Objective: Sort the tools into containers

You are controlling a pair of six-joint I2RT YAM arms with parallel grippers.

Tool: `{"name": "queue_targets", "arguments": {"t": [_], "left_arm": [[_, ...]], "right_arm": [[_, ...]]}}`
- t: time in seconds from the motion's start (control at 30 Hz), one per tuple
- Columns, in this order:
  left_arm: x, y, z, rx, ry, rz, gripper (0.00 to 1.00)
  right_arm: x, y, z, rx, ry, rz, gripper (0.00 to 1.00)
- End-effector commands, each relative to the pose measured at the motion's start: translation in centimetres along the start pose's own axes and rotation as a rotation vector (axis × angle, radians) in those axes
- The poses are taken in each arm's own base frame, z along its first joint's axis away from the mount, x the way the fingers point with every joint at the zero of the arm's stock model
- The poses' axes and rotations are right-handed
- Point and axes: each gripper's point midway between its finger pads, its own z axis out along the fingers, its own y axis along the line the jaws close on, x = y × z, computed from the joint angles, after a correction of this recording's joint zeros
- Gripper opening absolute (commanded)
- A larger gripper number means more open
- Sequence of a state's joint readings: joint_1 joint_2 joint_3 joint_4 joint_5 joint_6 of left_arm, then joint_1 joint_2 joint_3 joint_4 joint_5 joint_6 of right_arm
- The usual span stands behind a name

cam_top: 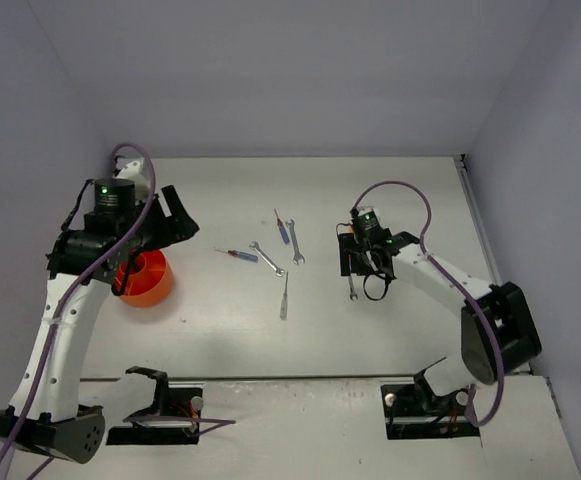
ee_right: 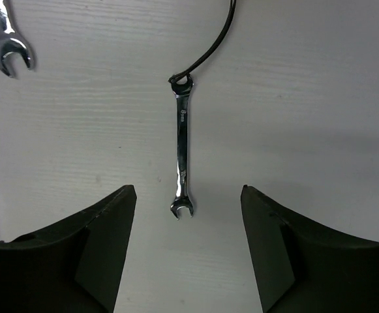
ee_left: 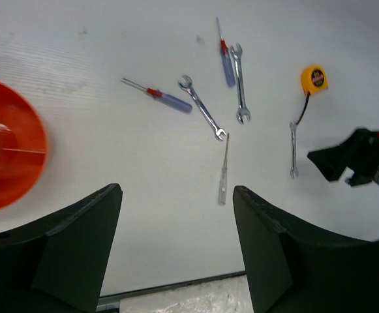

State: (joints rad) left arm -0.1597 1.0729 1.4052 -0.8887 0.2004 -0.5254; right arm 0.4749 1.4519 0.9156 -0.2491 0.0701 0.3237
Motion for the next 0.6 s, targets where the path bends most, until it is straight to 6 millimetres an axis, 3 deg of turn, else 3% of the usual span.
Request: {"name": "queue_targets", "arguments": {"t": [0.0, 0.1, 0.37, 0.57], "left_arm": [[2.0, -2.8, 0.3, 0.062, 0.04, 0.001, 0.66], [3.4, -4.1, 1.0, 0.088, 0.097, 0.041, 0.66], [4.2, -5.3, 1.7, 0.122, 0.142, 0.094, 0.66], [4.7, -5.3, 2.0, 0.134, 0.166, 0.107, 0.66]], "right_arm": [[-1.5, 1.0, 1.8, -0.01, 0.021, 0.033, 0.52], [-1.2, 1.1, 3.4, 0.013, 0.057, 0.046, 0.46], [0.0, 1.0, 6.2, 0.051, 0.126, 0.052, 0.4], [2.4, 1.4, 7.5, 0.024, 0.205, 0.058, 0.24]]}}
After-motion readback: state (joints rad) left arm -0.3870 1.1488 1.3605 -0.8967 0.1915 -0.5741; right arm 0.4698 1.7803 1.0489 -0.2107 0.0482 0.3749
